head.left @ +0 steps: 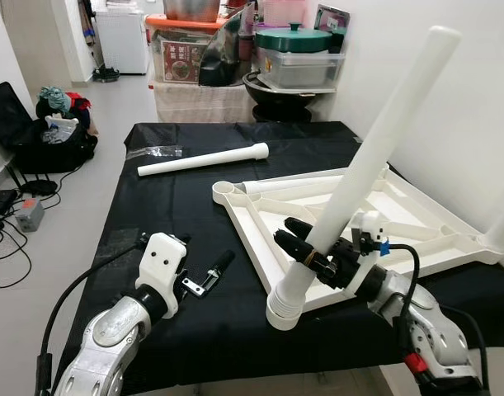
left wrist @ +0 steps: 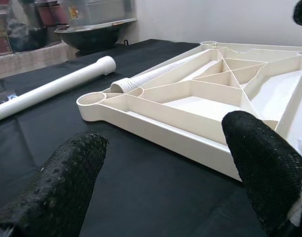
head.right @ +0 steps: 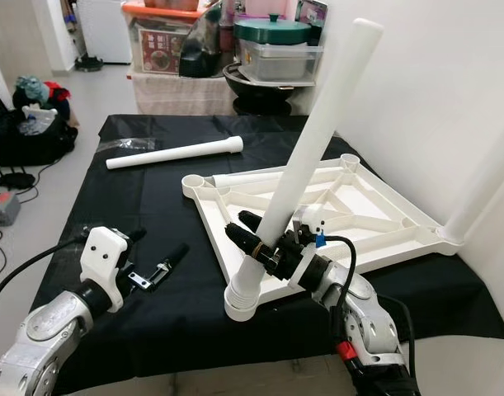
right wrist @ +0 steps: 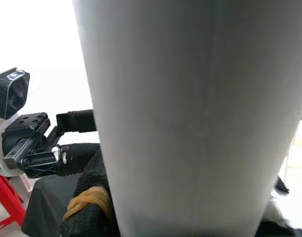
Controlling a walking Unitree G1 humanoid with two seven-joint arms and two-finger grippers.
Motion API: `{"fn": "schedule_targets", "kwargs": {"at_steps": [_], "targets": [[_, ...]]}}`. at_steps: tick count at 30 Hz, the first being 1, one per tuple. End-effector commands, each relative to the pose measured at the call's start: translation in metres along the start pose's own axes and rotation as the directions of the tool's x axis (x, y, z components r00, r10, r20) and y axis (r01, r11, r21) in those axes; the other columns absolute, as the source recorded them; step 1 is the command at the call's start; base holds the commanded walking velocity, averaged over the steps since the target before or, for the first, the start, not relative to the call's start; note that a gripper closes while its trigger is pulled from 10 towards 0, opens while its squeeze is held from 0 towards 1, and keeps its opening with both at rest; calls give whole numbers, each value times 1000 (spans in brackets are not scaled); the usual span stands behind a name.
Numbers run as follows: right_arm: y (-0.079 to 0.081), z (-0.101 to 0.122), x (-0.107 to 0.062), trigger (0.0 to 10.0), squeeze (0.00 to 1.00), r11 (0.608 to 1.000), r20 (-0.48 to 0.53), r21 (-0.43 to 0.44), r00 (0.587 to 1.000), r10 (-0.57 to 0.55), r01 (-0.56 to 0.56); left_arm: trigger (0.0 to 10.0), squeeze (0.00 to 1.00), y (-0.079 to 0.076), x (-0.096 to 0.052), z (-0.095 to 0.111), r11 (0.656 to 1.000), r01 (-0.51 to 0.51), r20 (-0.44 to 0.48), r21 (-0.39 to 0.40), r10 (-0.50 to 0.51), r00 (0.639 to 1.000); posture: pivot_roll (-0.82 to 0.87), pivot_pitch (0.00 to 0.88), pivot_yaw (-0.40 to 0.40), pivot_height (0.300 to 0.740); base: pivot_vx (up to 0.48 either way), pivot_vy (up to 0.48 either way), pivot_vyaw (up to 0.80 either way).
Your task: Building children table
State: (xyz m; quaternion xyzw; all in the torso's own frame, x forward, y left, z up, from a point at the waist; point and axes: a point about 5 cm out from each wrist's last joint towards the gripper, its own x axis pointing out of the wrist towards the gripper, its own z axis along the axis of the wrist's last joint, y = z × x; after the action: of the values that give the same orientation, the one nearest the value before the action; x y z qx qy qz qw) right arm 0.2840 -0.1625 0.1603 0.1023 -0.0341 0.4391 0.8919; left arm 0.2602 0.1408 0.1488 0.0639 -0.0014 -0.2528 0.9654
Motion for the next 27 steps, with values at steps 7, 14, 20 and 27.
{"fn": "schedule_targets", "kwargs": {"at_steps": [7, 14, 20, 27], "targets": [[0, -25, 2, 10000, 0, 998, -110, 59, 994, -1, 7, 10000, 0, 1, 4, 1, 1000, 15, 5, 9, -16, 1000, 96, 0, -62, 740, 0, 0, 0], [8, -13, 21, 10000, 0, 989, -170, -5, 975, 145, -147, 10000, 0, 0, 4, 2, 1000, 9, 11, 9, -9, 1000, 114, 0, -91, 740, 0, 0, 0], [11, -11, 31, 10000, 0, 972, -223, -51, 951, 214, -231, 10000, 0, -1, 3, 1, 1000, -10, 15, 5, 10, 1000, 131, 0, -112, 740, 0, 0, 0], [16, -18, 30, 10000, 0, 974, -213, -33, 954, 211, -223, 10000, 0, 0, -1, -1, 1000, -22, 8, -1, 22, 1000, 125, 0, -105, 740, 0, 0, 0]]}}
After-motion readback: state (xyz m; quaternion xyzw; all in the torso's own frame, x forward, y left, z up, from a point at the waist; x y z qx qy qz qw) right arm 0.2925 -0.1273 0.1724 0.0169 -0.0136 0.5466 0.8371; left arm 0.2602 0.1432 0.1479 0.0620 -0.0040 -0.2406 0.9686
